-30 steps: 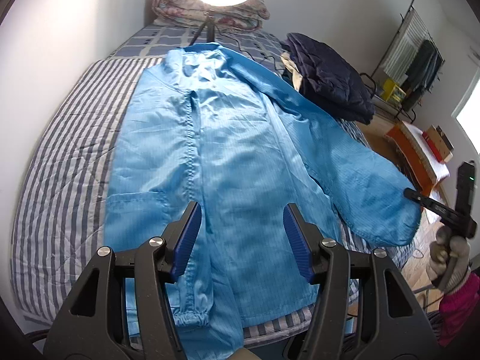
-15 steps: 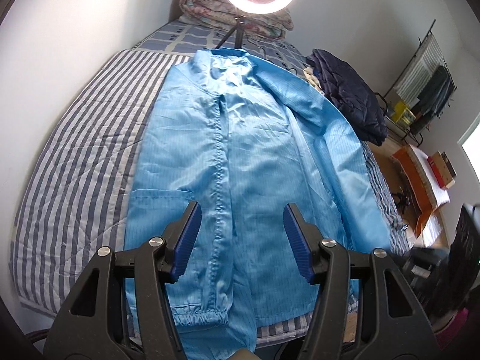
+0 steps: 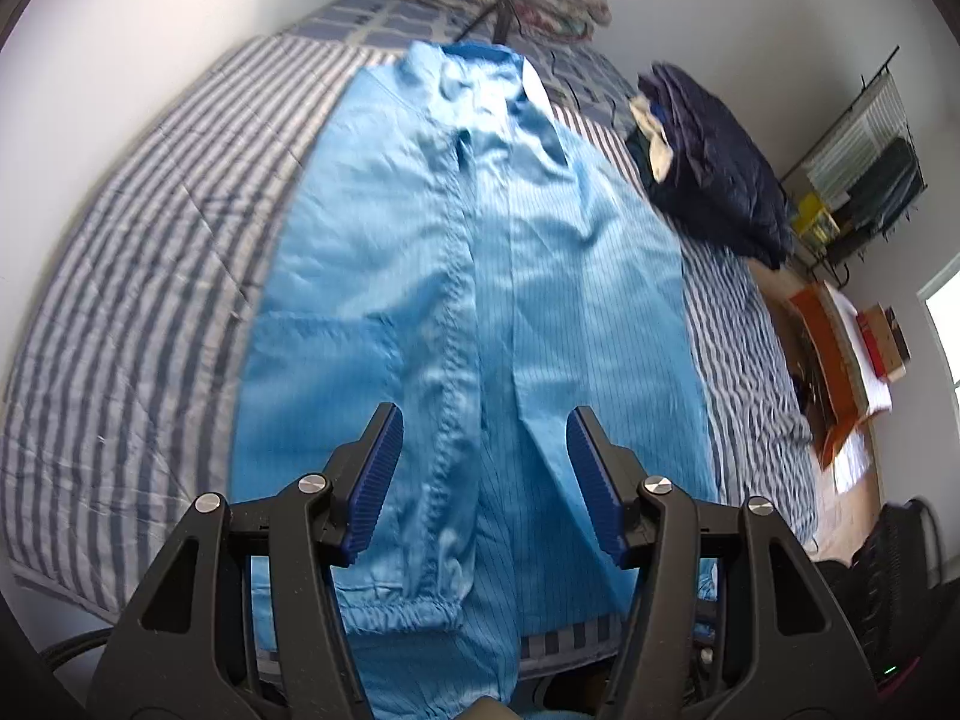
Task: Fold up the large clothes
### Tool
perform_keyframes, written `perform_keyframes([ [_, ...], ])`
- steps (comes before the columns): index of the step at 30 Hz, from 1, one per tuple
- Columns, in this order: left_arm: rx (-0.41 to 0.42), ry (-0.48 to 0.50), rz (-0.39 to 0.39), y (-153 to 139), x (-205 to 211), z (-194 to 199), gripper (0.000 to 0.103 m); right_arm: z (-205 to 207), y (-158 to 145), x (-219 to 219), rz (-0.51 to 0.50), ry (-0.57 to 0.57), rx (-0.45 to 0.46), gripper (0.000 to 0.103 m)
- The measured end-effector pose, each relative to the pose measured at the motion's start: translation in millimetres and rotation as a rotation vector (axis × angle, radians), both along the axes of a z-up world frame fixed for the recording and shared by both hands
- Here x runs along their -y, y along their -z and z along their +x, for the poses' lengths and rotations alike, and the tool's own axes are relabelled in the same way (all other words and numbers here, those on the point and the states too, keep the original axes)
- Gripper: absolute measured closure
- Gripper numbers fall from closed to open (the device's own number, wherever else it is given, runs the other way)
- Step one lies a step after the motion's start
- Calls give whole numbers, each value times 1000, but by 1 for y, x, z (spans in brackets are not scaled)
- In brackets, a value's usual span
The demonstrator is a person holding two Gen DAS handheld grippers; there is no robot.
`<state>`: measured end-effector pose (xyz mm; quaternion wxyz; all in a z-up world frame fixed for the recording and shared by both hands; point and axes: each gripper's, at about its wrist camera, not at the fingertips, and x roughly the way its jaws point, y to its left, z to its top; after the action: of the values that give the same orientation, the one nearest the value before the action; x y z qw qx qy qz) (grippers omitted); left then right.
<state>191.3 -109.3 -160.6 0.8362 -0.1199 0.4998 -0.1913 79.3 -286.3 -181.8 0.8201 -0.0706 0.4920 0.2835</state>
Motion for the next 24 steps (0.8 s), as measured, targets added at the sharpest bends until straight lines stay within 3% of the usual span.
perform_keyframes([
  [1, -5, 9, 4, 2, 2, -1, 45, 0, -2, 3, 11, 2, 1, 72],
  [2, -11, 23, 11, 6, 7, -2, 45, -4, -6, 10, 32, 15, 11, 58],
  [6, -38, 67, 20, 17, 23, -9, 45, -13, -28, 40, 147, 32, 31, 52],
  [8, -46, 88, 29, 23, 31, -12, 45, -13, -40, 64, 221, 67, 47, 41],
  [12, -80, 158, 59, 40, 53, -19, 45, 0, -40, 116, 253, 234, 54, 40],
  [17, -148, 201, 67, 64, 66, -26, 45, 30, 10, 185, 357, 477, -124, 40],
  [20, -175, 220, 73, 74, 71, -31, 45, 44, 45, 208, 435, 558, -237, 40],
  [23, -190, 232, 71, 80, 74, -36, 45, 53, 69, 219, 476, 608, -295, 40],
  [24, -197, 238, 61, 82, 75, -37, 49, 55, 74, 220, 494, 613, -306, 40],
])
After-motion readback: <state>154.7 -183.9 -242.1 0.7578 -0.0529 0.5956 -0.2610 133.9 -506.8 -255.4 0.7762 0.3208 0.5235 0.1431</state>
